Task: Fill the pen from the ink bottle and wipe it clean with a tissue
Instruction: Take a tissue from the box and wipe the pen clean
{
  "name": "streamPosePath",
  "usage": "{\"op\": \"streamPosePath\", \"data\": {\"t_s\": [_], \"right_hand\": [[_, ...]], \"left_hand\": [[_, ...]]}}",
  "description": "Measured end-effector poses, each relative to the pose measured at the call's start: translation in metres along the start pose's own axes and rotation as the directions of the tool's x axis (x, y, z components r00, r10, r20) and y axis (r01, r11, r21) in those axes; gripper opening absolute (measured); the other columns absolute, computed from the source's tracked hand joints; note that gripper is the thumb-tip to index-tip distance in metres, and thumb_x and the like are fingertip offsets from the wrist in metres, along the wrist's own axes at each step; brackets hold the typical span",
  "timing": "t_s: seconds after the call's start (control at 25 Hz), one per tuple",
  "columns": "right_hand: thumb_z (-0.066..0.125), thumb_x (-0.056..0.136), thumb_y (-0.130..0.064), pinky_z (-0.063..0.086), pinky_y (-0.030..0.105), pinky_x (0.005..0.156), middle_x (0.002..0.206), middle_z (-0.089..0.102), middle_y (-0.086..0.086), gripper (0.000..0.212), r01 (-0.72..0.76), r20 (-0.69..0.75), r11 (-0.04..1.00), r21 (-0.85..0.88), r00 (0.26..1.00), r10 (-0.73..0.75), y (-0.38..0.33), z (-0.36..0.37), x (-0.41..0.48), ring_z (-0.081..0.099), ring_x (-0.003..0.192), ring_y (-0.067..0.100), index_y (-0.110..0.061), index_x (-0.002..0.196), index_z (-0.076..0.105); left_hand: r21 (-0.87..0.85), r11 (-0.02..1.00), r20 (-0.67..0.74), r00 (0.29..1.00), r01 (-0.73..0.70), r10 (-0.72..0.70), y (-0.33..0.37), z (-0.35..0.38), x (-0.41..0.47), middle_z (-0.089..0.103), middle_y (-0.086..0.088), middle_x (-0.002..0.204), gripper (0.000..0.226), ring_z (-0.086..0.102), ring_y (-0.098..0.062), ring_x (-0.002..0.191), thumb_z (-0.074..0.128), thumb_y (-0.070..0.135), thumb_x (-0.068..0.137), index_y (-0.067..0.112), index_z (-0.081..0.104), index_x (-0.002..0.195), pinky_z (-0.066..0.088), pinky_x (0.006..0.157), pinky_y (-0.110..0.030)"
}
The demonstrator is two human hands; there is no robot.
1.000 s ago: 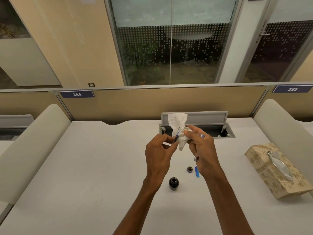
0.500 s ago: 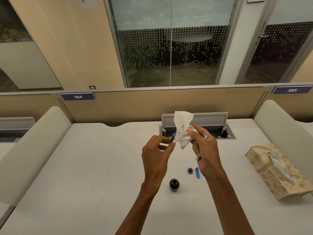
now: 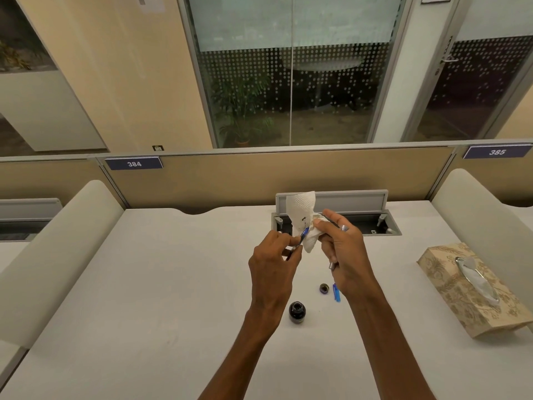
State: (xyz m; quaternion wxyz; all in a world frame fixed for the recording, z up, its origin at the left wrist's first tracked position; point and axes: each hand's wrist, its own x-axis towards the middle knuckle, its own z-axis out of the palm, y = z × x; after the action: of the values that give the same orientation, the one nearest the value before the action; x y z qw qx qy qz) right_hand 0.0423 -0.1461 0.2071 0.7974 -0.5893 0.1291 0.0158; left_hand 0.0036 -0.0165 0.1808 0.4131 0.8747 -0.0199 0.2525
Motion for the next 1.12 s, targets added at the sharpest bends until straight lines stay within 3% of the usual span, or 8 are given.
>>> {"op": "streamPosePath", "data": {"t_s": [0.12, 0.24, 0.36, 0.64, 0.8, 1.0, 1.12], "right_hand": [[0.057, 0.096, -0.012, 0.036, 0.012, 0.037, 0.107, 0.073, 0.013, 0.039, -0.029, 0.046, 0.995, 0.1, 0.999, 0.024, 0.002, -0.003, 0.0, 0.031, 0.027, 0.005, -0.01, 0.135, 0.051], [0.056, 0.097, -0.013, 0.038, 0.013, 0.038, 0.103, 0.075, 0.014, 0.033, -0.054, 0.095, 0.991, 0.12, 0.995, 0.043, 0.007, -0.005, 0.0, 0.028, 0.028, 0.004, -0.015, 0.131, 0.053], [0.055, 0.098, -0.015, 0.044, 0.013, 0.049, 0.103, 0.076, 0.015, 0.031, -0.065, 0.146, 0.989, 0.136, 0.988, 0.045, 0.009, -0.006, 0.001, 0.027, 0.027, 0.004, -0.016, 0.129, 0.053], [0.054, 0.099, -0.016, 0.049, 0.013, 0.058, 0.099, 0.078, 0.006, 0.031, -0.036, 0.131, 0.991, 0.132, 0.991, 0.018, 0.007, -0.008, 0.005, 0.03, 0.028, 0.005, -0.019, 0.129, 0.051], [0.055, 0.099, -0.014, 0.046, 0.011, 0.047, 0.092, 0.079, 0.002, 0.031, -0.037, 0.113, 0.982, 0.186, 0.993, 0.016, 0.003, -0.01, 0.003, 0.027, 0.028, 0.004, -0.017, 0.129, 0.052], [0.057, 0.097, -0.015, 0.039, 0.011, 0.036, 0.114, 0.07, 0.008, 0.039, -0.007, 0.02, 0.995, 0.102, 1.0, 0.005, 0.004, -0.011, 0.001, 0.032, 0.029, 0.005, -0.014, 0.135, 0.05], [0.058, 0.097, -0.015, 0.039, 0.011, 0.036, 0.115, 0.069, 0.013, 0.038, -0.021, 0.034, 0.996, 0.083, 0.999, 0.018, 0.006, -0.009, 0.001, 0.033, 0.029, 0.005, -0.014, 0.134, 0.052]], "left_hand": [[-0.171, 0.978, 0.01, 0.992, 0.123, -0.123, -0.001, -0.003, -0.001, 0.076, -0.006, 0.099, 0.024, 0.072, -0.015, 0.081, 0.08, 0.021, 0.082, 0.008, 0.077, 0.102, 0.05, 0.067, -0.004], [-0.338, 0.881, 0.194, 0.94, 0.332, -0.28, 0.003, -0.006, 0.002, 0.076, -0.002, 0.108, 0.028, 0.071, -0.01, 0.083, 0.075, 0.026, 0.086, 0.017, 0.075, 0.112, 0.054, 0.068, -0.007], [-0.363, 0.83, 0.296, 0.897, 0.423, -0.327, 0.006, -0.009, 0.007, 0.077, -0.004, 0.107, 0.029, 0.071, -0.005, 0.076, 0.07, 0.029, 0.09, 0.015, 0.075, 0.115, 0.051, 0.064, -0.003], [-0.34, 0.833, 0.341, 0.882, 0.438, -0.324, 0.009, -0.009, 0.01, 0.077, -0.001, 0.1, 0.03, 0.072, -0.008, 0.079, 0.063, 0.031, 0.095, 0.013, 0.074, 0.116, 0.053, 0.066, -0.005], [-0.342, 0.834, 0.305, 0.891, 0.432, -0.336, 0.007, -0.007, 0.006, 0.075, 0.007, 0.092, 0.026, 0.073, -0.006, 0.076, 0.069, 0.03, 0.09, 0.018, 0.075, 0.113, 0.053, 0.066, -0.008], [-0.311, 0.876, 0.231, 0.923, 0.37, -0.308, 0.006, -0.001, 0.005, 0.077, 0.004, 0.1, 0.03, 0.073, -0.014, 0.081, 0.076, 0.032, 0.084, 0.02, 0.075, 0.112, 0.056, 0.068, -0.01], [-0.238, 0.91, 0.209, 0.933, 0.339, -0.293, 0.004, 0.001, 0.006, 0.077, 0.003, 0.103, 0.03, 0.072, -0.014, 0.085, 0.076, 0.032, 0.084, 0.02, 0.075, 0.112, 0.06, 0.079, -0.022]]}}
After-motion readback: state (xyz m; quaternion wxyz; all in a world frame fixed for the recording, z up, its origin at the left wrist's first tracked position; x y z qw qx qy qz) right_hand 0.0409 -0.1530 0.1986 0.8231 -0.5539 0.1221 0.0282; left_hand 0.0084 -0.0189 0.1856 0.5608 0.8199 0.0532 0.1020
